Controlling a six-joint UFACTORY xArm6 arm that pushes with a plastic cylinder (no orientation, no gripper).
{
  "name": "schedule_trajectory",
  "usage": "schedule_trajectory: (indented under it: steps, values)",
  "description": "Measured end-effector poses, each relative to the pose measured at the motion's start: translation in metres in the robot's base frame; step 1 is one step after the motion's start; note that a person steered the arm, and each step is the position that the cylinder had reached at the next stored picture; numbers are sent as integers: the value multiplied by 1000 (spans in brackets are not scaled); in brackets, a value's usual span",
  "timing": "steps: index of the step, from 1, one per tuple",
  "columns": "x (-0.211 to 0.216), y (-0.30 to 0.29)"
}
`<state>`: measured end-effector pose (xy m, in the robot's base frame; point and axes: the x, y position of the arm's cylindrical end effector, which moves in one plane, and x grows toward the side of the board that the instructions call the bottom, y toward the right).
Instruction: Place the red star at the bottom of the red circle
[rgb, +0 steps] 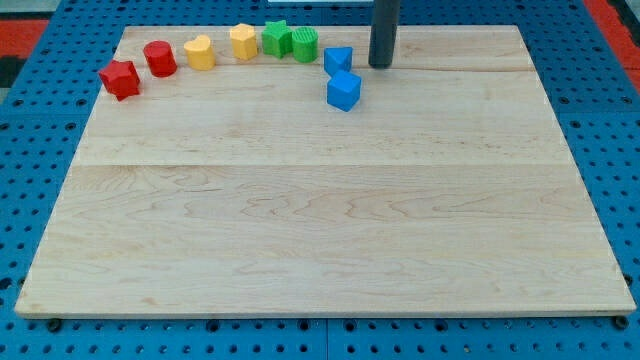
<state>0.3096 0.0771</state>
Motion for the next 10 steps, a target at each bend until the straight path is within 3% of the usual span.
schedule_trajectory:
  steps: [1, 2, 4, 5, 6, 8, 10]
  values:
    - [92, -3]
    - [150, -69]
    - [130, -324]
    - [123, -377]
    - [109, -382]
    - [42, -370]
    - [42, -382]
